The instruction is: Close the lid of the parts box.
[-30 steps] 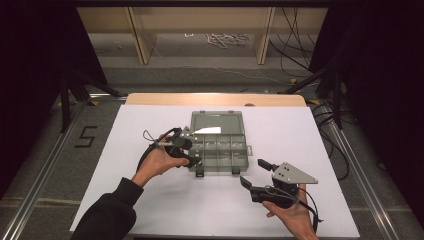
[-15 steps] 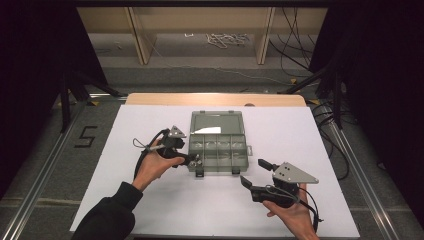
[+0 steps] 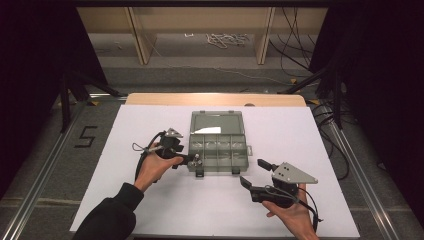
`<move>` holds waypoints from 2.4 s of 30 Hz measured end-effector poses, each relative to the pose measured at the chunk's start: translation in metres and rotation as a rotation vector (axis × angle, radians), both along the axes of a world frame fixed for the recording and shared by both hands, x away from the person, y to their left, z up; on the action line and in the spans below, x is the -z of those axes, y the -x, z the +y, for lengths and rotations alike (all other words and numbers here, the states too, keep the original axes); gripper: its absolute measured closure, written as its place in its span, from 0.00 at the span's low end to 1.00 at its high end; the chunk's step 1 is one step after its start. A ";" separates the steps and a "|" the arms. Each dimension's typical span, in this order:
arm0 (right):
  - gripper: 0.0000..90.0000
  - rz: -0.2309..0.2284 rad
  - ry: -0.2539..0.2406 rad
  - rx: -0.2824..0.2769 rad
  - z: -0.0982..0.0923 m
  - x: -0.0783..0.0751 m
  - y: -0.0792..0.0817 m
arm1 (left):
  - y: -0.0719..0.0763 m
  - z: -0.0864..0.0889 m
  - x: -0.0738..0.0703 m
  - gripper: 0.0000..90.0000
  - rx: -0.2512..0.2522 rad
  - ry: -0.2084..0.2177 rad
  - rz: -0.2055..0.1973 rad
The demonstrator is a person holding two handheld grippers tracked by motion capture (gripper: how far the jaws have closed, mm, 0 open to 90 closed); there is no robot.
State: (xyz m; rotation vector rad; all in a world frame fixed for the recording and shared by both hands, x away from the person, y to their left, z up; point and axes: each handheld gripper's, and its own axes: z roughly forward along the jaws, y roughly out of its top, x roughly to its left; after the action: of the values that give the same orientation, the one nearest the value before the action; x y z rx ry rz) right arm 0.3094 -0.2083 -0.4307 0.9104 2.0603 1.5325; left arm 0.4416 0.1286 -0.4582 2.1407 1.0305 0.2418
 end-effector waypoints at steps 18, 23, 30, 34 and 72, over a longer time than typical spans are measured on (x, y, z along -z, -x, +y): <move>0.22 -0.001 0.018 0.010 0.002 0.002 -0.012 | -0.001 -0.003 0.011 0.62 0.010 0.000 0.059; 0.22 0.045 0.035 0.033 -0.003 0.001 -0.029 | -0.002 -0.003 0.012 0.65 0.009 0.007 0.067; 0.22 0.164 0.011 0.061 -0.010 -0.006 -0.076 | 0.000 -0.004 0.013 0.67 -0.017 0.017 0.066; 0.22 0.194 0.057 0.072 -0.009 -0.009 -0.101 | 0.000 -0.004 0.012 0.68 -0.029 0.021 0.077; 0.31 0.523 0.109 0.184 0.005 0.022 -0.248 | 0.000 -0.005 0.012 0.69 -0.032 0.017 0.082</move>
State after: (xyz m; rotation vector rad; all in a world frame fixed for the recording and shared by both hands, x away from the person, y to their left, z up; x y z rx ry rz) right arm 0.5571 -0.2031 -0.4526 1.5345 2.2912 1.1563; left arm 0.4413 0.1235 -0.4701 2.1353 1.1107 0.1614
